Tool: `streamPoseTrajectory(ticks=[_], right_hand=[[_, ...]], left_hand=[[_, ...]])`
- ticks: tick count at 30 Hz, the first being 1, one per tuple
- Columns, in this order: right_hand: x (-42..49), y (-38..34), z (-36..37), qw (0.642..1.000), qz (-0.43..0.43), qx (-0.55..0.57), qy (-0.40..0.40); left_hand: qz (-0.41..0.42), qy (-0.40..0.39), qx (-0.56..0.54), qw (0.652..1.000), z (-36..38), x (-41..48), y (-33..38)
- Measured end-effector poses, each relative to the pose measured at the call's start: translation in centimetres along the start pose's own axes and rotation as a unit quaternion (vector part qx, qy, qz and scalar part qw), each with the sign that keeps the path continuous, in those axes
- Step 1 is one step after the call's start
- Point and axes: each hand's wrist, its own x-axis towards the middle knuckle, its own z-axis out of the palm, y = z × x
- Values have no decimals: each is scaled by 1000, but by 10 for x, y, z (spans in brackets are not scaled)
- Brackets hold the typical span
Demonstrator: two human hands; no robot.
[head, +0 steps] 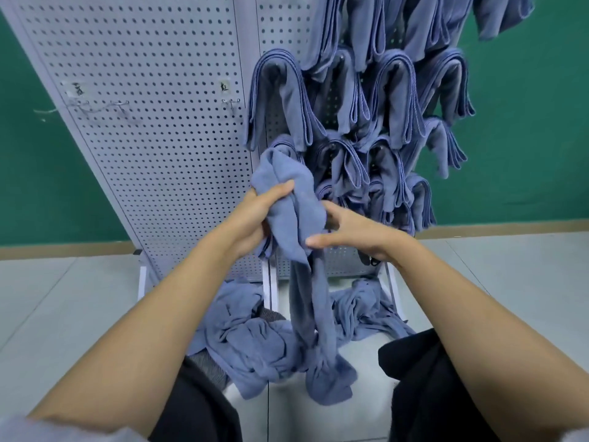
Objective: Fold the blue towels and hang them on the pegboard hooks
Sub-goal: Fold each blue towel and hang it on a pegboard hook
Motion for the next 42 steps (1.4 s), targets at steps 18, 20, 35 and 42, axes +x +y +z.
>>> streamPoseTrajectory(ticks=[18, 20, 35, 42], right_hand=[[14, 9, 16, 988, -22, 114, 99], [12, 9, 17, 992, -18, 85, 90], [10, 15, -6, 933, 39, 224, 281], [0, 15, 0, 956, 29, 202, 212]], left_hand=[[-94, -12, 167, 981, 11, -13, -26], [-113, 26, 148, 982, 13, -12, -26], [-138, 152, -143, 968, -1, 7, -24], [-140, 0, -146, 979, 2, 0, -19]])
